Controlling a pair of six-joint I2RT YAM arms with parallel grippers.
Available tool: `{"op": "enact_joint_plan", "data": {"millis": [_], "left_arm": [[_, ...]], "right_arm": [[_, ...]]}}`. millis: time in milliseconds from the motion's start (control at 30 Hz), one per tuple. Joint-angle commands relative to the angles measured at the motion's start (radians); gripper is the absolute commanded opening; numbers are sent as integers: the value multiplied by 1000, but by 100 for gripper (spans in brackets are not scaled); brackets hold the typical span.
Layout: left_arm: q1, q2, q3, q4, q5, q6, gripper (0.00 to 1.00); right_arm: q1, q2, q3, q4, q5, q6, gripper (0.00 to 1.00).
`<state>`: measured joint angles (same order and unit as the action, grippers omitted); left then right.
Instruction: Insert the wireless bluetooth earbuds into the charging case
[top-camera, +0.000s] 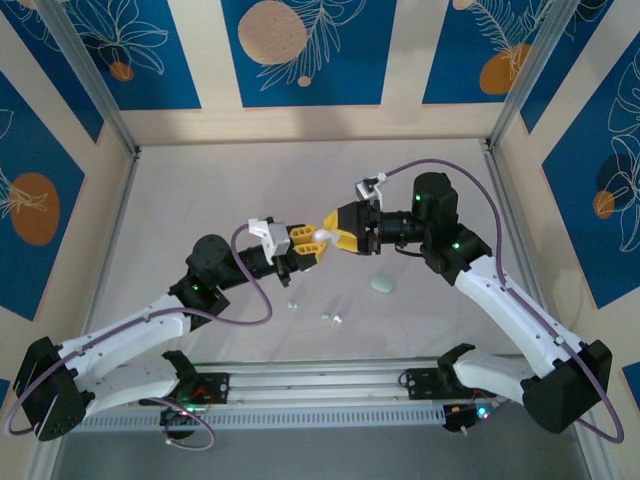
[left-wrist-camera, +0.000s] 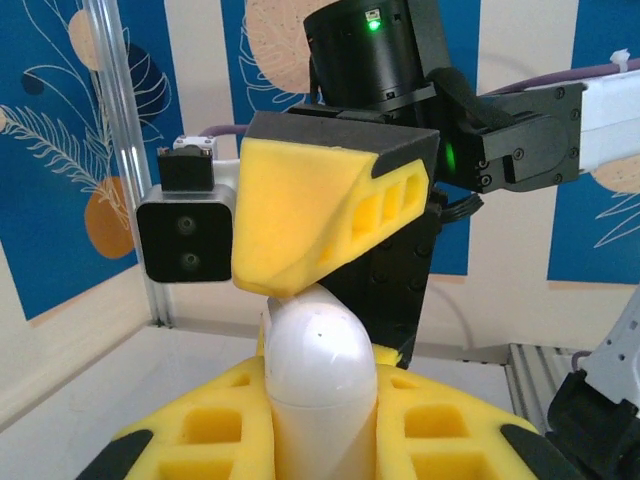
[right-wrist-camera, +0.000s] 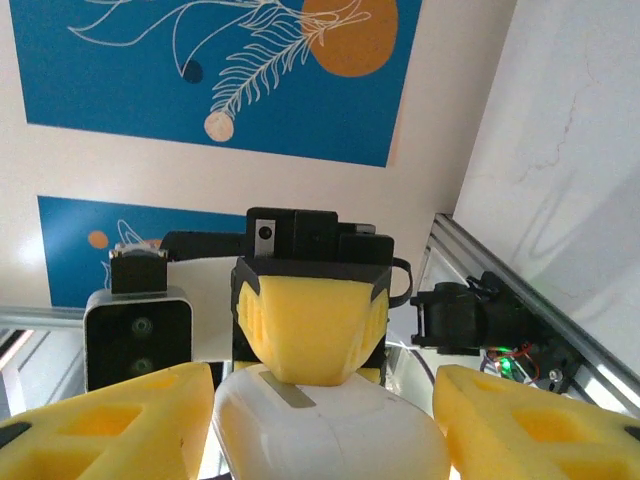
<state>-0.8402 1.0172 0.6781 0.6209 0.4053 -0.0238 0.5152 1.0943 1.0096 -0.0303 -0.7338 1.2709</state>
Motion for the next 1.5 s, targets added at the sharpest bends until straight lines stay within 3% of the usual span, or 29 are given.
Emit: {"op": "enact_joint_plan", "data": {"millis": [0, 400, 867, 1267, 1467], "left_arm": [[-6, -11, 37, -13, -35, 69, 14], [-7, -7, 54, -79, -76, 100, 21], [-7, 29, 81, -136, -65, 83, 34], [-7, 26, 81, -102, -62, 65, 35], [-7, 35, 87, -111, -55, 56, 30]], "right_arm": [[16, -19, -18, 53, 6, 115, 61], [19, -42, -80, 169, 72, 229, 48], [19, -62, -136, 239, 105, 282, 47], [19, -66, -156, 237, 121, 284, 47], [19, -68, -154, 243, 123, 283, 47]]}}
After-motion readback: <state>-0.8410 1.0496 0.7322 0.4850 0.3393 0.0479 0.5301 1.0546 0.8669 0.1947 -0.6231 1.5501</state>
